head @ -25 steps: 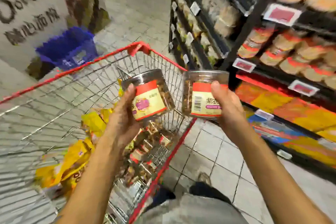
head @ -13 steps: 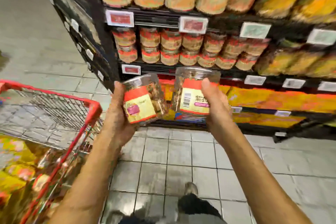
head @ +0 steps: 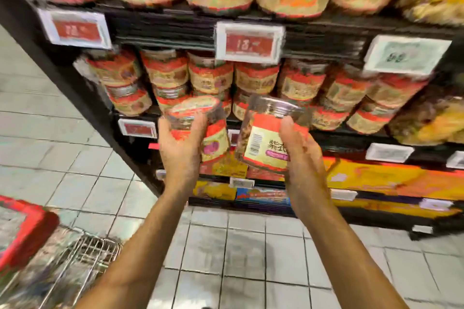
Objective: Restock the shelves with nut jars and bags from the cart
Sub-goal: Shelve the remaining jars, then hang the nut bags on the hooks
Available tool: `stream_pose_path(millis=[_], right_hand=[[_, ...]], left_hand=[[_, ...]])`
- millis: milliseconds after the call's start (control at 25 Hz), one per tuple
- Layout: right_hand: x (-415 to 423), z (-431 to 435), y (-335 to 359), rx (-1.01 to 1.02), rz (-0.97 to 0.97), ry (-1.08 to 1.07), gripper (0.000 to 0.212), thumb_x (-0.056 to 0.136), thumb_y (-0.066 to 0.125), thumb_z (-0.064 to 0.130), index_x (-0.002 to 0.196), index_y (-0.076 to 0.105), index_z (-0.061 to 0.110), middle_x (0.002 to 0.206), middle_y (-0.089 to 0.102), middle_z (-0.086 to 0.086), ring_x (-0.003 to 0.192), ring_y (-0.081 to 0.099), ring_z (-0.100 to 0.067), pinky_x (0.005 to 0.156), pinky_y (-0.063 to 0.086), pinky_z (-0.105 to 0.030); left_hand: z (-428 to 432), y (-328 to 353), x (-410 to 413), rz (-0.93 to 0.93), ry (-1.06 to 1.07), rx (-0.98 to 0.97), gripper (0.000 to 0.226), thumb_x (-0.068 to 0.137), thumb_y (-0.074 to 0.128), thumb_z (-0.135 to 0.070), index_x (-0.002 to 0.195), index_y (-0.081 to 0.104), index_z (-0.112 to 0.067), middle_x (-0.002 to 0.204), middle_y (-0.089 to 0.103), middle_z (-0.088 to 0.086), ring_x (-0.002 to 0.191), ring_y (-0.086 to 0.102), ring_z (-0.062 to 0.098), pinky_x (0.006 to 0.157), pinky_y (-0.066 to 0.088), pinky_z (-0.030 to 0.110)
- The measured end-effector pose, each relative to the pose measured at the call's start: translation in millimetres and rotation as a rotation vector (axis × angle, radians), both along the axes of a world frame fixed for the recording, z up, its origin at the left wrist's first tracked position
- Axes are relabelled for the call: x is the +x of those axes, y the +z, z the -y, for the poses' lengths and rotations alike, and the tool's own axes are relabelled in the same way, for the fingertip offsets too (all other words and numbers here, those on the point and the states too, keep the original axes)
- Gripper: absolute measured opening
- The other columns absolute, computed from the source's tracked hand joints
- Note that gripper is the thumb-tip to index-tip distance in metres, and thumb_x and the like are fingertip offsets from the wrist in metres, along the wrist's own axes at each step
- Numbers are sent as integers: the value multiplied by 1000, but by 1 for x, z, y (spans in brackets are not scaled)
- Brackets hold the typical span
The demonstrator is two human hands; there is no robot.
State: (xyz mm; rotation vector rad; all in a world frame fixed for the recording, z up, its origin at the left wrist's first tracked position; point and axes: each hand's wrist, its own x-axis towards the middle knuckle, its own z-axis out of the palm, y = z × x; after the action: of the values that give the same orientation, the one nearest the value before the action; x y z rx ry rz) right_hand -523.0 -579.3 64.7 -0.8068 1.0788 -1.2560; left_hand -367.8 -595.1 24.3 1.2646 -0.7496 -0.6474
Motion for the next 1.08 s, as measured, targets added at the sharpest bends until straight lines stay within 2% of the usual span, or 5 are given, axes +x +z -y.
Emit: stream_pose_path(millis=[160,320,560,880,1080], right_hand=[[12,25,-44,-14,48,-39,59,49,78,55,96,64,21,81,74,7,78,70,-8,67,58,-24],[12,30,-69,-51,100,-44,43,55,67,54,85,67,24,77,74,6,75,71,-8,59,55,-22],[7,21,-84,-65,103,-65,43,45,77,62,78,73,34,77,74,8,74,71,-6,58,54,-20],[9,22,-86,-4,49,-19,94,34,76,72,113,62,22,94,75,1,87,71,-15,64,56,-25],[11,25,-85,-15,65,-11,78,39,76,69,102,66,25,90,75,2,84,72,-14,63,56,-23]], left_hand=[[32,-44,1,149,26,-138,57,68,66,-54,107,49,-17,96,60,-13,85,61,-11,72,47,8],[50,-70,9,174,34,-216,69,62,65,-74,111,42,-32,110,57,-4,106,62,20,85,51,54],[71,-78,9,296,41,-303,75,73,60,-66,122,31,-17,113,48,-17,104,53,-16,91,39,7],[98,-68,8,413,-93,-100,90,72,65,-53,137,30,-1,132,50,12,122,50,20,104,40,38],[57,-87,26,644,5,-166,79,89,57,-43,140,27,8,142,39,22,133,40,26,112,32,42]])
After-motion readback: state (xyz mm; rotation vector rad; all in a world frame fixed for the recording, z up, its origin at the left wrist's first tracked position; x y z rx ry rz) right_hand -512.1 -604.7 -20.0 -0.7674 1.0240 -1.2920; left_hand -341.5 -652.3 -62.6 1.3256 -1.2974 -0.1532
